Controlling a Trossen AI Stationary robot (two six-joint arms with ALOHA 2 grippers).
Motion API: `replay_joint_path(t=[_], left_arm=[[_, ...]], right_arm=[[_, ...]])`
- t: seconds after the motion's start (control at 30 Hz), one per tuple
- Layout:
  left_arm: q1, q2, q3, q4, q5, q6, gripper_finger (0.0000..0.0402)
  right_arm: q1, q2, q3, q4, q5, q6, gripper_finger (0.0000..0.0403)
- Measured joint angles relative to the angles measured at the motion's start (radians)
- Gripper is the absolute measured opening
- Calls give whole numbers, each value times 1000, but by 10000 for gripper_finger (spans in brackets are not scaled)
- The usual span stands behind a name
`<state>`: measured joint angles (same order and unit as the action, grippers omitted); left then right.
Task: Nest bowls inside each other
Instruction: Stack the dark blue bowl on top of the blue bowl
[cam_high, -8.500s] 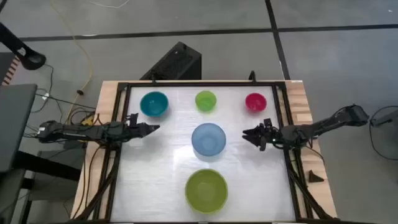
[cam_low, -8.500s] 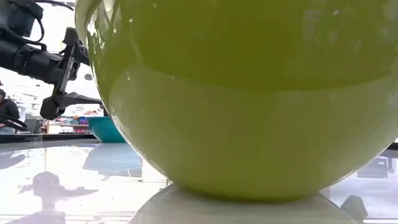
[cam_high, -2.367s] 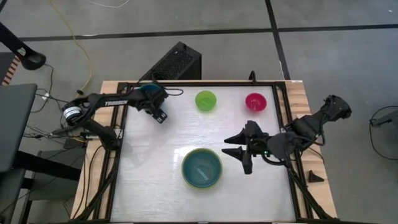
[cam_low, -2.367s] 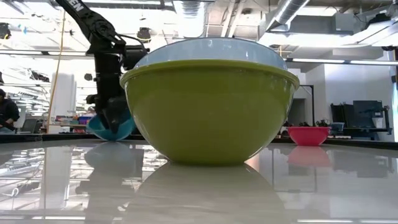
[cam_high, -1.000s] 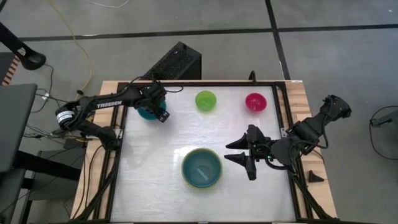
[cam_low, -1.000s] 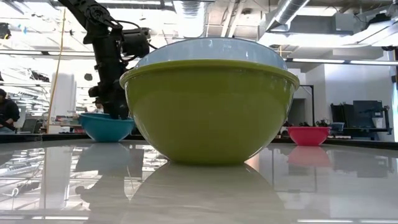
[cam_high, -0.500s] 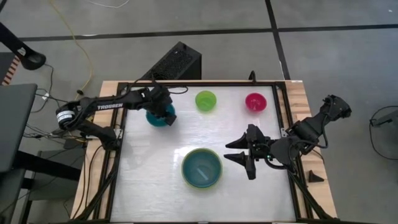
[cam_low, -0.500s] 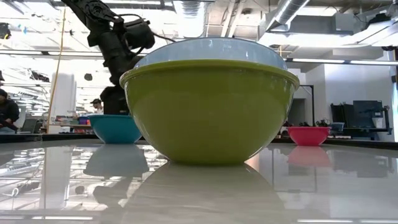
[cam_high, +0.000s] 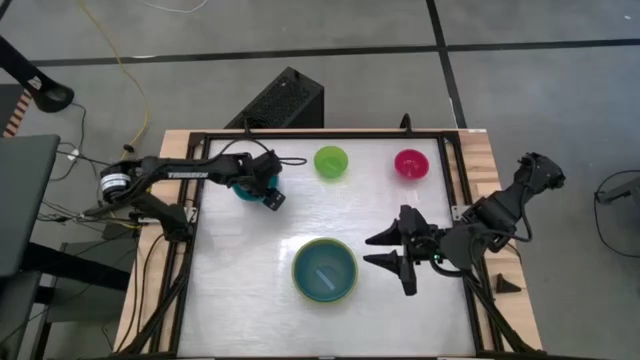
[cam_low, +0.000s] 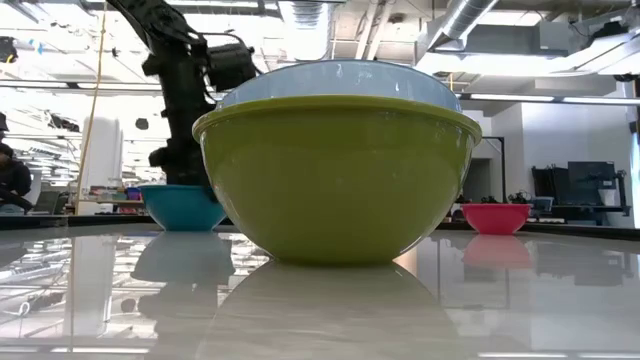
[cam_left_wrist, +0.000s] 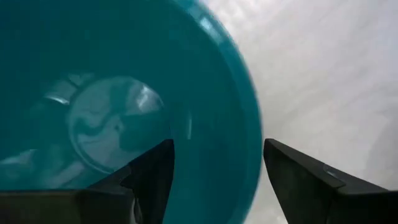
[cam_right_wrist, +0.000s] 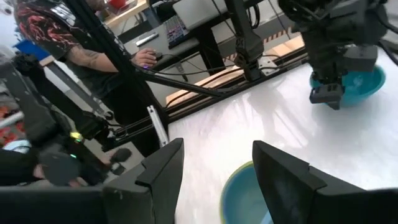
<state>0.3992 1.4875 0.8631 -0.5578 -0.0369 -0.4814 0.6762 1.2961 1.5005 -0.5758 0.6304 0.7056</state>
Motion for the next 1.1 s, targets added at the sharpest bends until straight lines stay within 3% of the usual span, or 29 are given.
replay_joint_path(t=[0.1, 0.17, 0.33, 0.37, 0.43, 0.57, 0.77, 0.9, 1.1], left_arm=[[-3, 55, 0, 4, 27, 7, 227], [-6, 76, 0, 4, 60, 11, 197], [-44, 46, 7, 39, 124, 31, 41], [-58, 20, 9, 65, 148, 24, 24], [-98, -22, 16, 90, 235, 10, 15], [-198, -146, 26, 129, 312, -99, 3], [-457, -265, 53, 366, 211, -265, 2], [-607, -242, 95, 393, 74, -323, 1], [-748, -45, 225, 404, 31, -311, 1]], right_arm=[[18, 0, 0, 15, 3, 9, 225], [35, 0, 0, 33, 15, 10, 225], [79, 0, 0, 43, 83, 10, 225], [89, 0, 0, 41, 100, 10, 225], [104, 0, 0, 37, 128, 10, 225], [125, 0, 0, 25, 168, 2, 225], [129, 0, 0, -16, 193, 1, 225], [129, 1, 0, -27, 210, -4, 225], [129, 1, 0, -60, 212, -3, 225]])
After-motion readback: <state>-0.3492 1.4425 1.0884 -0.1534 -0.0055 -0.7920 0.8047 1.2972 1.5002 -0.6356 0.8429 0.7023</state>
